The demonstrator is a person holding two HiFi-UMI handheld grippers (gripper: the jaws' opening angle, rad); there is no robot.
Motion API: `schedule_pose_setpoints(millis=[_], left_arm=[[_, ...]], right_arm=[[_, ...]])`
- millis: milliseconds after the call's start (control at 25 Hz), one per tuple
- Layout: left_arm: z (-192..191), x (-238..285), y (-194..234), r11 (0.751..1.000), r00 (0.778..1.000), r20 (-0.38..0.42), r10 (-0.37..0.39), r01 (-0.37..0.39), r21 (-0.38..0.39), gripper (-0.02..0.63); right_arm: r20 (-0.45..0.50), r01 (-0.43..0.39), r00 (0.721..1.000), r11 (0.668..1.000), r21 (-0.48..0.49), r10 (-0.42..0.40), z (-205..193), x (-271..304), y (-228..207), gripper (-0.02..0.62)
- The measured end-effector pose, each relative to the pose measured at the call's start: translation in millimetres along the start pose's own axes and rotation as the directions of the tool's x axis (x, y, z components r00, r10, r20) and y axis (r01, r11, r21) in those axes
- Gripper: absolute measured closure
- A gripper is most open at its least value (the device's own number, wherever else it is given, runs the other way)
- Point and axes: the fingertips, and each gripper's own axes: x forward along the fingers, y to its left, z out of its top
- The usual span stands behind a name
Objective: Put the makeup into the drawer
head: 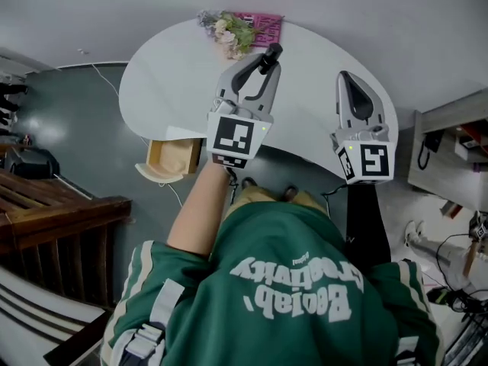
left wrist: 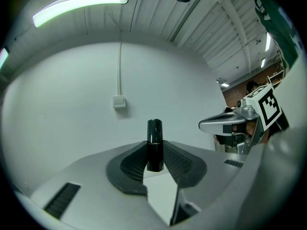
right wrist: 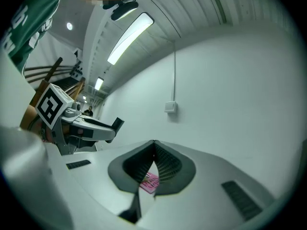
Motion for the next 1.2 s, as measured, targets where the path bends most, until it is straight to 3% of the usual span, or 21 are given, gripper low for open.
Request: schedule_pose_setpoints(millis=[200,400,560,720,920,1080,1200], left_arm=[[-5,-41,68,0.994,0.994,-0.020,0.110,-0.110,0.014,0.492],[-11,-88,126,0.973,0.972,-0.040,0.231,-0.229,0.032,0.492],[-18,-132,162,0.945,0.943,-0.058,0.327,-0.324,0.049,0.492],[-26,-180,193,0.897,0.894,-0.085,0.440,-0.434,0.080,0.492],[-34,-227,218,0.863,0.859,-0.092,0.504,-0.498,0.081,0.492],[-109,-259,231,0.836,0.803,-0.259,0.537,-0.548,0.032,0.492],[-196,-285,228,0.815,0.732,-0.446,0.515,-0.579,-0.009,0.492]], right_arm=[[0.031,-0.113,0.993,0.994,0.007,0.113,13,53,63,0.586],[0.056,-0.244,0.968,0.970,0.015,0.243,20,94,132,0.586],[0.081,-0.341,0.937,0.940,0.023,0.339,25,119,184,0.586],[0.119,-0.433,0.897,0.901,0.033,0.427,31,136,229,0.586],[0.126,-0.509,0.856,0.861,0.024,0.502,35,145,286,0.586],[0.113,-0.551,0.830,0.834,0.016,0.546,35,149,316,0.586],[0.100,-0.566,0.821,0.824,0.010,0.562,33,152,327,0.586]])
